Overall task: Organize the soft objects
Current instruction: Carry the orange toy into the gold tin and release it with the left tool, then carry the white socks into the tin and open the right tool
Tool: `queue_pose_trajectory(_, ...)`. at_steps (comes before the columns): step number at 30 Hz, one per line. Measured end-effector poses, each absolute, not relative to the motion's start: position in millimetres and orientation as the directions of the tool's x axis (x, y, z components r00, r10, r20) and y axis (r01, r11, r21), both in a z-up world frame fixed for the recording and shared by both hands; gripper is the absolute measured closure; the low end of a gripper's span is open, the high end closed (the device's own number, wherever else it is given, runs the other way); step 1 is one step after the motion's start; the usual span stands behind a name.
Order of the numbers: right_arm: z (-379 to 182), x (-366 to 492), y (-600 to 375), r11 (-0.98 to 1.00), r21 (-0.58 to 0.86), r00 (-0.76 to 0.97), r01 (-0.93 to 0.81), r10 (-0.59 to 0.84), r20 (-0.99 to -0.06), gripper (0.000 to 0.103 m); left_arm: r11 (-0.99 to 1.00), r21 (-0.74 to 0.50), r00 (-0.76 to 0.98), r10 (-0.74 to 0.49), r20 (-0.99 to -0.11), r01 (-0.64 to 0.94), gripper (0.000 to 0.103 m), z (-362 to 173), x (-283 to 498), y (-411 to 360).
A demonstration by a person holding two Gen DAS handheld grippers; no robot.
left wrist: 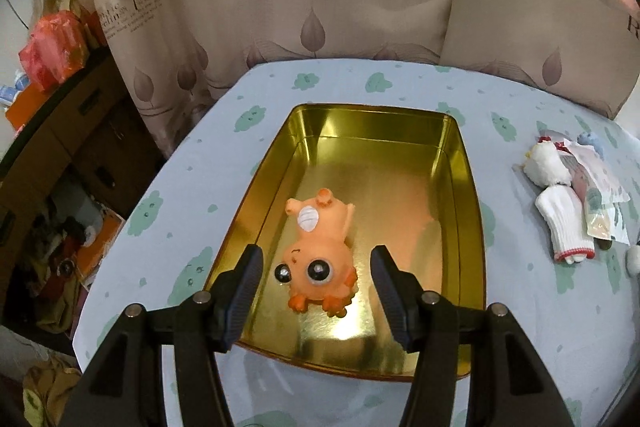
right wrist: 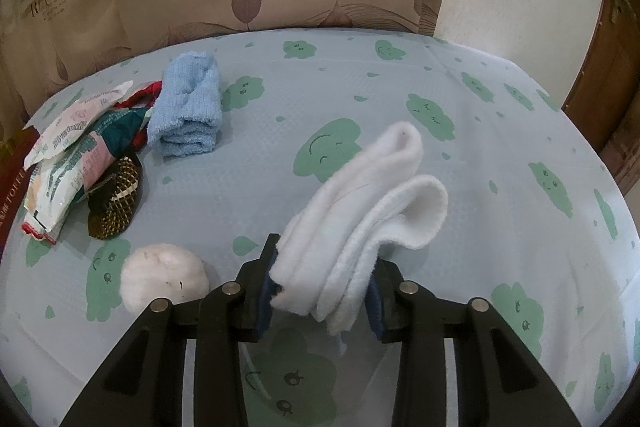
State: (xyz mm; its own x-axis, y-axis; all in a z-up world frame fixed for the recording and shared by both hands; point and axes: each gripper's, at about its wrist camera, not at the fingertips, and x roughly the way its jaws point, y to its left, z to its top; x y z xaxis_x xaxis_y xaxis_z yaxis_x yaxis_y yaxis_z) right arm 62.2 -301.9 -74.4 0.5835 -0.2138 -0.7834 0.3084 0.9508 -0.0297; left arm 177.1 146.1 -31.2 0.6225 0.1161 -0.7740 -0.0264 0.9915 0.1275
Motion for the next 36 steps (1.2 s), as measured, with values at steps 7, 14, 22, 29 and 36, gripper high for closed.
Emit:
queue_pose_trajectory(7,-74,66,-297,0.948,-0.059,0.578,0.311,-0.238,-0.780,0.076,0.988,0.150,0.667,0.133,-0.733,-0.033,0.046,-33,164,152)
queue_pose_trajectory(14,-69,67,-292,0.939,-0.089,0.565,0.332,-0.274,-0.779,0.077,0.993,0.108,0.663,0.111,-0.741,-0.046,0.046,-39,161,164)
queue_pose_trajectory(22,-24,72,-268,0.941,-0.135,0.627,0.312,-0.310,-0.715,0.078,0.996,0.050,0.660,0.085,-0.746,-0.071,0.046,-37,161,175)
queue_pose_trajectory(29,16,89,-209,0.981,-0.090,0.706,0.174,-0.188,-0.682,0.077,0.997,0.014,0.648,0.058,-0.759,-0.072,0.046,-38,163,179)
queue_pose_trajectory(36,16,128,-112,0.998,-0.001,0.684,-0.062,0.041,-0.728,0.077,0.998,0.010,0.636,0.047,-0.770,-0.061,0.046,-42,164,179)
